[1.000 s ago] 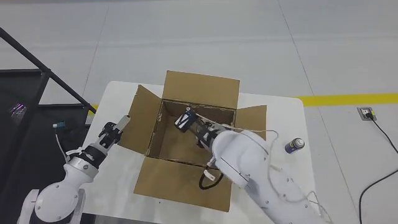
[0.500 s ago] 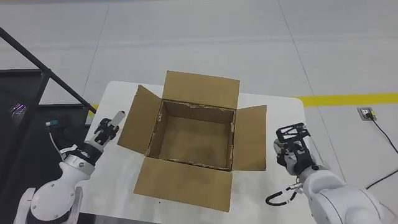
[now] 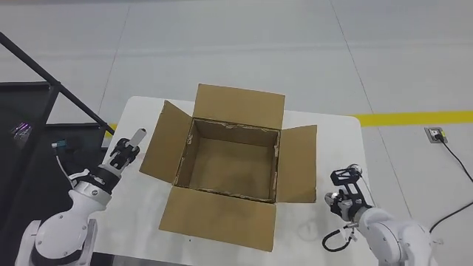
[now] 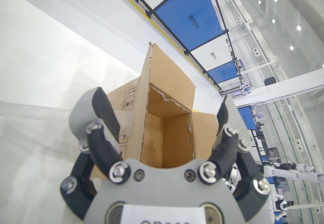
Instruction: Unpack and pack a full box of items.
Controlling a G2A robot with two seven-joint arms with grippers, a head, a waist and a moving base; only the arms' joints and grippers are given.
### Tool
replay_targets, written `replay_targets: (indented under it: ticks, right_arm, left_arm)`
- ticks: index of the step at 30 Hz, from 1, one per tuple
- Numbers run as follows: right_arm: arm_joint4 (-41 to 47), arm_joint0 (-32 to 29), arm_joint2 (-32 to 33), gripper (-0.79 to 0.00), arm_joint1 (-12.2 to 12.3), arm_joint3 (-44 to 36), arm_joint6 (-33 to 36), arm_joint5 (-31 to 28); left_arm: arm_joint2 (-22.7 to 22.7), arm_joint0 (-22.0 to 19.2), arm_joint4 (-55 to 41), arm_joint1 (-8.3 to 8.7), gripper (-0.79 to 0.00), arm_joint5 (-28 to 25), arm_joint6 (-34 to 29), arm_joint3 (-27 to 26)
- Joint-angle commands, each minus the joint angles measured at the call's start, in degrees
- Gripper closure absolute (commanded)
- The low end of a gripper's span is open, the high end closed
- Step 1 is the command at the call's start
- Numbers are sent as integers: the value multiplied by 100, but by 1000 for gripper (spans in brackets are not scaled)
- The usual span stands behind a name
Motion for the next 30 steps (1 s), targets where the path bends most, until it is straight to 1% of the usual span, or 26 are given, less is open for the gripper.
replay_targets:
  ticks: [1,6,7,8,10,12,14,17,19,21,22,24,26,27,30]
  right_arm:
    - [5,106,-7,0,14,249,-18,-32]
    - [9,196,-40,0,46,527,-148,-114]
    - [13,207,-41,-40,52,556,-163,-127]
    - [15,217,-46,-102,58,582,-173,-140]
    - [14,238,-66,-256,70,621,-167,-158]
    - [12,259,-90,-317,80,645,-168,-156]
    - [31,277,-118,-348,91,675,-164,-190]
    - [87,291,-125,-372,107,712,-217,-213]
    - [92,293,-137,-406,117,714,-220,-202]
    - [82,288,-124,-468,130,667,-244,-176]
    - [79,268,-112,-533,135,574,-286,-144]
    - [11,167,-67,-613,148,217,-341,-45]
    - [-134,29,-8,-693,161,-328,-314,145]
    - [-161,-45,39,-785,165,-632,-333,229]
    - [-157,-180,249,-785,189,-1339,-308,316]
  left_arm:
    - [-29,6,-3,8,-785,2,-16,-19]
    - [-67,26,-2,24,-785,18,-42,-65]
    - [-72,27,5,28,-785,21,-48,-79]
    - [-73,29,5,30,-785,23,-48,-87]
    - [-70,31,17,36,-785,28,-54,-102]
    - [-64,33,21,40,-785,34,-60,-113]
    - [-62,37,27,45,-785,39,-55,-120]
    - [-51,50,36,51,-785,43,-55,-126]
    - [-46,56,35,55,-785,47,-48,-132]
    - [-41,62,53,60,-785,54,-52,-137]
    - [-39,64,53,62,-785,58,-51,-142]
    - [-35,68,55,65,-785,66,-45,-154]
    - [-29,73,76,70,-785,67,-35,-178]
    - [-26,73,78,72,-785,67,-32,-189]
    - [7,60,86,75,-785,81,-23,-198]
